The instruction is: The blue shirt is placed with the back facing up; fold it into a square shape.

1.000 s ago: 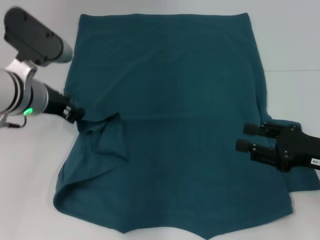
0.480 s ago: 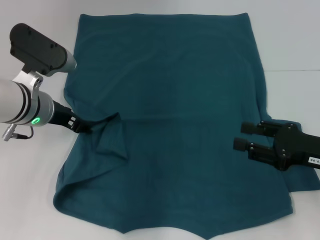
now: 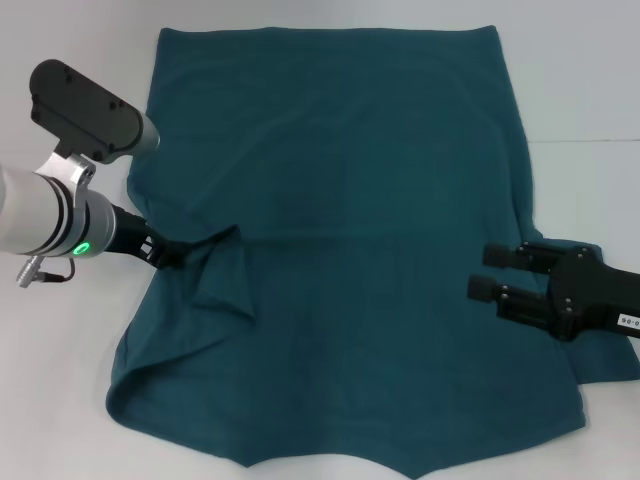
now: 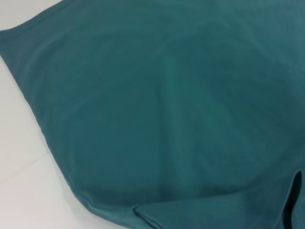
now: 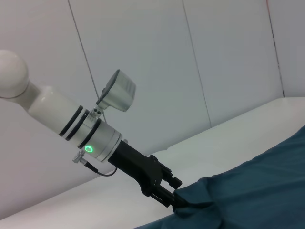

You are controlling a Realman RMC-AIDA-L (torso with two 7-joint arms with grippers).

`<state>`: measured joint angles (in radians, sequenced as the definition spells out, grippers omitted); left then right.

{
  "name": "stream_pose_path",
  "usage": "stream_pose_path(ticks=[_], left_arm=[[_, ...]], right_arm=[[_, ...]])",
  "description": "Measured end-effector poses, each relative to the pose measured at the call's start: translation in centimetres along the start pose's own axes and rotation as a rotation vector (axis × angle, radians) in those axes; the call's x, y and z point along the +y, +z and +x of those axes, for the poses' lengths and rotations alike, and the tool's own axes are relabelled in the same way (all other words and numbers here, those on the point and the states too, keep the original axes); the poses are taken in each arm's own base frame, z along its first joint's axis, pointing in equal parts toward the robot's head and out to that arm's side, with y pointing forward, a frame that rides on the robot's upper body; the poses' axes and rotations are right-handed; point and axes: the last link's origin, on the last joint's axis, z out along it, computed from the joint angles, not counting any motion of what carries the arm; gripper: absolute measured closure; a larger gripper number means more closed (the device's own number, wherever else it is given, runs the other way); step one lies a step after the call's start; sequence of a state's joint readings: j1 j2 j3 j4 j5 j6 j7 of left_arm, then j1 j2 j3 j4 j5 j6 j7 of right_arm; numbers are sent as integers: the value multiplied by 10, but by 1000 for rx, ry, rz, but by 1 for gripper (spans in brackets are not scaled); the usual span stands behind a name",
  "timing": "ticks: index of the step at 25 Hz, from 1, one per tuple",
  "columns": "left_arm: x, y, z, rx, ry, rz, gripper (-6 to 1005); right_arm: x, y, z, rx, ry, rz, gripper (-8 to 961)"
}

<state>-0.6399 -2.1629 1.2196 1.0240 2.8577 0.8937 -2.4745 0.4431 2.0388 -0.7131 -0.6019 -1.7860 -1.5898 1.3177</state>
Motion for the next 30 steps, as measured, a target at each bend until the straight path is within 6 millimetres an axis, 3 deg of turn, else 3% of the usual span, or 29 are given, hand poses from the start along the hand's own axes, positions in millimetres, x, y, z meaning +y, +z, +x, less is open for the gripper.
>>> stream_pose_path(ticks=[16, 26, 30], left_arm=[[3, 7, -2, 9, 12, 10, 398], [4, 8, 1, 28, -1, 13, 786], [5, 7, 10, 56, -1, 17, 882]], right_arm=[[1, 2, 2, -2, 3, 3, 370], [2, 1, 4, -3, 5, 5, 369], [2, 1, 4, -4, 6, 4, 369]])
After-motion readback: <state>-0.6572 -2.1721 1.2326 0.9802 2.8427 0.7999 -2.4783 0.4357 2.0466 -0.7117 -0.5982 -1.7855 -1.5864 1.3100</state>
